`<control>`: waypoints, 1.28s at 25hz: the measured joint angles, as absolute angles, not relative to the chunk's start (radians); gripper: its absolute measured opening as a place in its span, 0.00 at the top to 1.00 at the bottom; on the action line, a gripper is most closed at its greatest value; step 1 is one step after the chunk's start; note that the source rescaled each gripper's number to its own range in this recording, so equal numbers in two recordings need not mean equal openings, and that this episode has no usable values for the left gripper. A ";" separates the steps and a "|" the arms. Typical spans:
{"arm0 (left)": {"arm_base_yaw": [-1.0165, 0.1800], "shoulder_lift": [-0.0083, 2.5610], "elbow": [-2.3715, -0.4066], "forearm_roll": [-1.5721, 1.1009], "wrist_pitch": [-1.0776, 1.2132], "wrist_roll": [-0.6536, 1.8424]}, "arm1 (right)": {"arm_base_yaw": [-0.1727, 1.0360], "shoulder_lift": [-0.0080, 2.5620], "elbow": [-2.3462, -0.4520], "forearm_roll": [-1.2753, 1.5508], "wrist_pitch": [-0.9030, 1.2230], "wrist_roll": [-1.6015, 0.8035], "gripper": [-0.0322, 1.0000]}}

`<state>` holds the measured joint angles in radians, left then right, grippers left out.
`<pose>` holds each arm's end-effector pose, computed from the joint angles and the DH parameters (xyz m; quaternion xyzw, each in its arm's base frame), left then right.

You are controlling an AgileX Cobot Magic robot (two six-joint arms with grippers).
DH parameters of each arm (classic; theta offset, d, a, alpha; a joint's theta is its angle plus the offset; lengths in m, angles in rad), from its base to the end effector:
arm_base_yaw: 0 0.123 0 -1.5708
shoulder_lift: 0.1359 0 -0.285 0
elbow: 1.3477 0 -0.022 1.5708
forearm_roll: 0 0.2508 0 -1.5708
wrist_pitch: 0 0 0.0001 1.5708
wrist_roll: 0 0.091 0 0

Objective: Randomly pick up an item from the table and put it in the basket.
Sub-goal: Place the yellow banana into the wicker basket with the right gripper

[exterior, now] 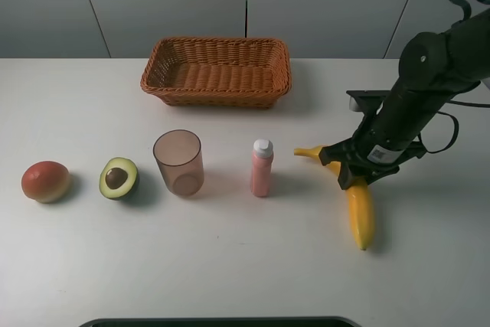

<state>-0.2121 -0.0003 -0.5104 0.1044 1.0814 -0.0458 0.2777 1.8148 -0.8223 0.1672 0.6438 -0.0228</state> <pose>-0.0053 0.0097 0.2789 0.0682 0.8519 -0.0148 0.5190 0.2671 0.0856 0.1135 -0.0837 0.9951 0.0518 0.0043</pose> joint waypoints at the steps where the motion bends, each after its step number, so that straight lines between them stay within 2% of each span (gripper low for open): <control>1: -0.212 0.000 -0.510 0.104 1.081 -0.046 | 0.278 1.793 -0.836 0.165 0.673 -0.023 0.94; 8: -0.212 0.000 -0.510 0.104 1.081 -0.046 | 0.278 1.633 -1.135 0.139 0.822 -0.134 0.94; 13: -0.212 0.000 -0.510 0.104 1.081 -0.046 | 0.280 1.629 -1.370 0.236 0.828 -0.469 0.94; 18: -0.212 0.000 -0.510 0.104 1.081 -0.046 | 0.379 1.722 -1.531 0.198 0.782 -0.682 0.94; 24: -0.212 0.000 -0.510 0.104 1.081 -0.046 | 0.530 1.889 -1.616 0.017 0.525 -0.782 0.94; 32: -0.212 0.000 -0.510 0.104 1.081 -0.046 | 0.585 2.201 -1.771 -0.007 0.461 -0.827 0.94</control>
